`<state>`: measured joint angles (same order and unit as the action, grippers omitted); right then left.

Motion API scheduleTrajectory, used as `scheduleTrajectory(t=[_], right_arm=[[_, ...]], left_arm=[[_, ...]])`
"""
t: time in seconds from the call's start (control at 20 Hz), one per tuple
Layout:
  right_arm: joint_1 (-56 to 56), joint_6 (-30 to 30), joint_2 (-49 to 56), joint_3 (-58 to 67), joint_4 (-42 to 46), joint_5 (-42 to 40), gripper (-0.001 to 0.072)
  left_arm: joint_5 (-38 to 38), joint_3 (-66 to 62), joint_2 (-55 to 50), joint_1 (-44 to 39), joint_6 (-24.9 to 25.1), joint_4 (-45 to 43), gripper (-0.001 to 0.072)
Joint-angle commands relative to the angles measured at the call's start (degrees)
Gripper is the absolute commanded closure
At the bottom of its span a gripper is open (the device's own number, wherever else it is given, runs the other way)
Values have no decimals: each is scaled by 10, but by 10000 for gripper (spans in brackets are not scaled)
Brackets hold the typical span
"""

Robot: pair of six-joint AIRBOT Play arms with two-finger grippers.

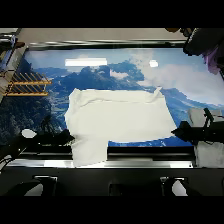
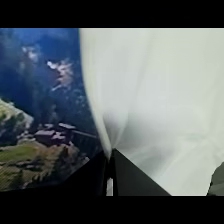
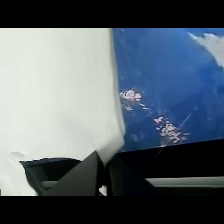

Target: Fold the clothes and pants, and hang the long-sleeved shirts on hangers.

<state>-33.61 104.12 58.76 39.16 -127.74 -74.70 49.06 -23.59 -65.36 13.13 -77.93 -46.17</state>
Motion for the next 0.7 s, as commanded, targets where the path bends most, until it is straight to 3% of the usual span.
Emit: scheduleTrajectory(t=[0.0, 0.15, 0.3, 0.5, 0.65], right_arm=[[0, 20, -17, 1, -54, -7, 681], [11, 54, -35, 15, -132, 17, 681], [113, 60, -36, 92, -123, 75, 681], [217, 0, -36, 262, -67, 202, 681], [224, -36, -37, 418, -32, 190, 681]], left_arm=[[22, -16, 5, -1, 0, 2, 693], [50, -89, 16, -1, 0, 2, 693], [84, -224, 21, -1, -1, 2, 693], [115, -464, 21, 3, -32, 1, 693], [137, -649, 22, 21, -68, 0, 692]])
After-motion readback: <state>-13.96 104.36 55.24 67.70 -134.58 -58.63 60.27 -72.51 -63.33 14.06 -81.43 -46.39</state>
